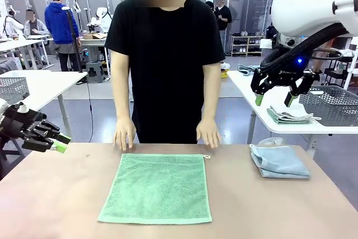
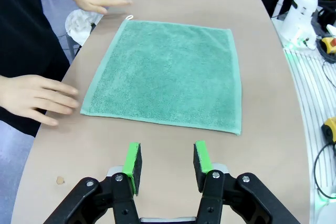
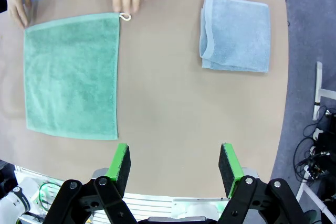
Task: Fold the towels and place them in the basket.
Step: When a person lays out a Towel with hook on the table, fold it in half twice.
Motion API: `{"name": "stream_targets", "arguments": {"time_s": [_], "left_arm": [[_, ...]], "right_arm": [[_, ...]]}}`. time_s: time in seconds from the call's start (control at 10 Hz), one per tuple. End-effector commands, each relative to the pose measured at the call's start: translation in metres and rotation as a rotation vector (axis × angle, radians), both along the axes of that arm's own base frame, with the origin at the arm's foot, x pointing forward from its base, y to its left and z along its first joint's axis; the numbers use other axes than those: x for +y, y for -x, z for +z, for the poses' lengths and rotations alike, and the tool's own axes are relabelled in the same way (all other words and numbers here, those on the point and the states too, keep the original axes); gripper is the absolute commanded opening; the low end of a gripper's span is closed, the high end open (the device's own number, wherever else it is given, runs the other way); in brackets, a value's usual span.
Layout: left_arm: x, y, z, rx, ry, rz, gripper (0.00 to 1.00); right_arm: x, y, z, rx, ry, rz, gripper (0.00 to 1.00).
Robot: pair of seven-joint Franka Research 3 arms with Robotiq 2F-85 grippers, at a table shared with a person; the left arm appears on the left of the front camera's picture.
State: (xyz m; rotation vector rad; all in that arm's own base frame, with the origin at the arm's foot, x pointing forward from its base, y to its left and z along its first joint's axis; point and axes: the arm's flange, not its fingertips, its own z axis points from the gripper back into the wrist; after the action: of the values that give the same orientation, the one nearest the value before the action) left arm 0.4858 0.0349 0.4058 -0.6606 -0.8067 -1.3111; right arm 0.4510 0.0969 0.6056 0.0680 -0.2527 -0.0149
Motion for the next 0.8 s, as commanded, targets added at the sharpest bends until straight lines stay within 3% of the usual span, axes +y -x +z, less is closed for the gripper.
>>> {"name": "stream_targets", "arguments": {"time_s": [0.0,0.7], "left_arm": [[0.0006,0.0011,0.0023,-0.008,0.003,0.000,0.52],[0.0006,0.0011,0.0023,-0.008,0.003,0.000,0.52]], "right_arm": [[0.0019,-0.0011,-0.0004,-0.007,-0.012,-0.020,0.85],[0.0019,-0.0011,-0.0004,-0.007,-0.012,-0.020,0.85]]}}
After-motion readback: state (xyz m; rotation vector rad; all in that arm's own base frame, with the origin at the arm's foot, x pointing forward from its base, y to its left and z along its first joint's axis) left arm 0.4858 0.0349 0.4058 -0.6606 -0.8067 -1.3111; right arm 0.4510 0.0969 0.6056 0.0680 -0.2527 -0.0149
